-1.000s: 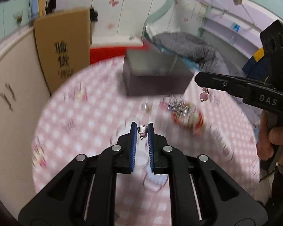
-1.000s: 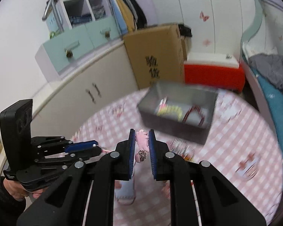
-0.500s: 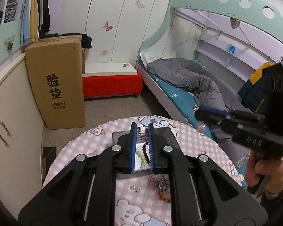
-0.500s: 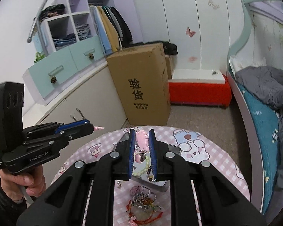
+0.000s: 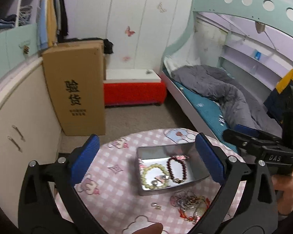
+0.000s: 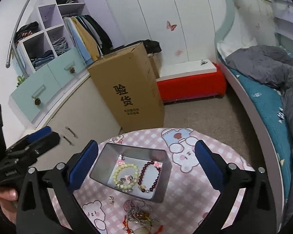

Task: Organize jewelry
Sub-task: 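Move both tools back over the jewelry pile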

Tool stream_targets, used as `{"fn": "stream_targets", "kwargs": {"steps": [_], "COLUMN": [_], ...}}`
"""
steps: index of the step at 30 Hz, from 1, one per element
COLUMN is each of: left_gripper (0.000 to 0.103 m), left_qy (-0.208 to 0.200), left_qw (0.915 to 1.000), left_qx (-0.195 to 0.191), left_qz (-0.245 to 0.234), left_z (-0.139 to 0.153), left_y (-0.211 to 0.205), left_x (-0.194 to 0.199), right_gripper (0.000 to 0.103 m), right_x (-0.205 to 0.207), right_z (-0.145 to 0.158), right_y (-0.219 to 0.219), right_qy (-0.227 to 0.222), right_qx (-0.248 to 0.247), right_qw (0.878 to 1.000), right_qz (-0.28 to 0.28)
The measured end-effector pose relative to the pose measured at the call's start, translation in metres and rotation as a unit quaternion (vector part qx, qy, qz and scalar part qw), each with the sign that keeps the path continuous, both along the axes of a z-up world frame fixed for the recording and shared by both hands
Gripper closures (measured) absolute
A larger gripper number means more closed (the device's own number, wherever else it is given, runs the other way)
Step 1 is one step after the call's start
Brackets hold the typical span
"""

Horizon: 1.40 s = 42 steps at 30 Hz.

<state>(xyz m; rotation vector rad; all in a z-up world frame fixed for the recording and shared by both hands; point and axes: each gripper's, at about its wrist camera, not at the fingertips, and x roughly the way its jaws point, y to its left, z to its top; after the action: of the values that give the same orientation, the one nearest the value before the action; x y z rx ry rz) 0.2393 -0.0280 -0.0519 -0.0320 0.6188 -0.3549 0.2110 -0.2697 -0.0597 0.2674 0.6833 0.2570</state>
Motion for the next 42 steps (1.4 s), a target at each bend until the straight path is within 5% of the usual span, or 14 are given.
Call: {"fn": "stream_targets", "kwargs": {"steps": [17,35,37,42], "left_gripper": [0.007,0.007,0.007,0.007], "left_qy": [-0.055,0.026,0.036,0.050], "left_qw": [0.9969,0.9977,0.9973,0.9964], "left_qx": [0.011,0.021,0.023,0.033], "left_qz": [0.055,0.059,0.060,0.059], "left_z": [0.013,-0.061,-0.069,-0.086], "left_y": [0.033,0.043,0.042,0.040], "left_x": [-0.077,-0.113,-0.115,-0.121], "right_gripper": [0.008,0.008,0.011,0.049], "right_x": [-0.067,-0.130,-0.133,-0.131], "right_z": [0.037,-0.055,-0.067,-0.099], "right_y": [-0.007,0.025,0.039,0.058], "right_qy": [-0.053,0.042,0.047,0.087], "right_qx": [-0.010,-0.065,-0.072,-0.065], "right_qw": [0.998,0.996,0.994,0.988], "right_qz": [-0.010,0.043,0.068,0.106]}}
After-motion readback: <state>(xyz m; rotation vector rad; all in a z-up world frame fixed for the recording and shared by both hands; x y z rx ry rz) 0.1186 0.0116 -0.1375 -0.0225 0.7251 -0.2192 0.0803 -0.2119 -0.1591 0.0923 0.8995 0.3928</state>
